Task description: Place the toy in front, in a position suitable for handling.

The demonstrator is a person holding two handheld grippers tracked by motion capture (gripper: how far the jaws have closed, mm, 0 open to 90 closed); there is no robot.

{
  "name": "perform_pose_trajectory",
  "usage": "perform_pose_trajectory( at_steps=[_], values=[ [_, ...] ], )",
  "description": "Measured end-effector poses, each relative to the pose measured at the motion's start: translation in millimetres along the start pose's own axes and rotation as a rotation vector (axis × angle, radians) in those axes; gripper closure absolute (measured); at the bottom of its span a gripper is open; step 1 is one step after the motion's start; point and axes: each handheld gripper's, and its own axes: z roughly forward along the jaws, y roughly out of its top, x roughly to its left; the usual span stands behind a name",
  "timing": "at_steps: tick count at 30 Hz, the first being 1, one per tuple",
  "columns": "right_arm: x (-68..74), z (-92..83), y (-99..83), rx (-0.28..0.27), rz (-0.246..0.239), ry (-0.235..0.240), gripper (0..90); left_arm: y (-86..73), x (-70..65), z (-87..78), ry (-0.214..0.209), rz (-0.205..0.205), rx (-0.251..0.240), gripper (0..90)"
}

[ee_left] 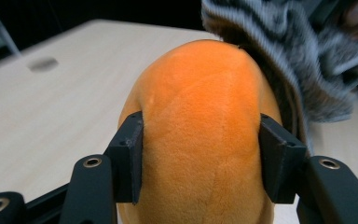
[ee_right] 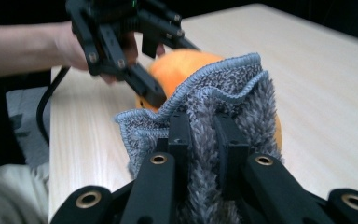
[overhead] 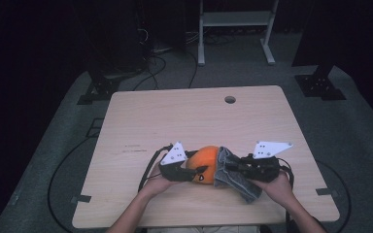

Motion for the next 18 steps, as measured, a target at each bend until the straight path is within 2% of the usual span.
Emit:
perform_pose_trajectory(
  at_steps=[2,4,7,14,15,17,18],
  values=[
    [-3.1,0.2,4.0,-0.029,0.008,0.000,78.2,-2.5,-1.5,3.3,-0.025,0.019,0.026,41.6],
    [-7.0,7.3,1.9,-0.011,0.021,-0.002,78.2,-6.4,-3.5,4.0,-0.042,0.039,0.030,40.1],
    [-12.5,13.7,-7.9,-0.020,0.052,0.018,78.2,-11.6,-2.7,0.6,-0.044,0.008,0.040,37.5],
    [-15.2,0.2,-26.1,0.029,0.072,-0.023,78.1,-16.0,-3.7,-2.9,-0.064,-0.020,0.029,32.9],
    [-15.4,-2.5,-27.2,0.035,0.073,-0.031,78.1,-15.8,-3.8,-2.8,-0.062,-0.016,0.031,32.9],
    [-14.8,-7.0,-26.4,0.021,0.091,-0.014,78.0,-15.8,-5.6,-2.4,-0.057,0.004,0.029,34.1],
    [-12.7,-7.8,-23.7,0.014,0.082,-0.010,78.1,-15.8,-6.3,-2.3,-0.056,0.011,0.030,34.4]
  ],
)
